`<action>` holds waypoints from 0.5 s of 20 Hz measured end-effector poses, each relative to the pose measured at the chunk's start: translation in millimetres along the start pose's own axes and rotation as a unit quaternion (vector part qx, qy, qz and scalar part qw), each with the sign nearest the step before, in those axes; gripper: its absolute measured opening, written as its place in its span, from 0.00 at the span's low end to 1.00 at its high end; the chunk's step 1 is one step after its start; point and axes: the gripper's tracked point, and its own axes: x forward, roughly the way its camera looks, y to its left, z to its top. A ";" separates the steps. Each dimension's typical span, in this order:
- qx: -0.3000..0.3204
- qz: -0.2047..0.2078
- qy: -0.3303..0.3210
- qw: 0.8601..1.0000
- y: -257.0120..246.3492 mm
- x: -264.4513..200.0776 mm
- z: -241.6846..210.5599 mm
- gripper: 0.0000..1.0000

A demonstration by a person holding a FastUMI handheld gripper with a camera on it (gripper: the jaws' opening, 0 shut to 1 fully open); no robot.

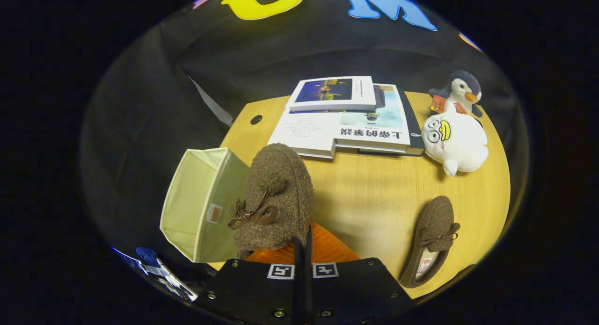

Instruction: Open the storage box then place both shoes into the box .Put the left shoe in first, then the right shoe, with the right side of both shoes facing outward in a uniform manner.

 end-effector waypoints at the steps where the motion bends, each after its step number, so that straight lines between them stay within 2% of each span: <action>1: 0.002 0.004 -0.003 1.000 8.5 -1.2 3.7 0.00; 5: 0.007 0.026 0.004 1.000 52.0 -1.0 10.8 0.00; 10: -0.016 0.055 0.015 0.998 114.8 5.6 21.4 0.00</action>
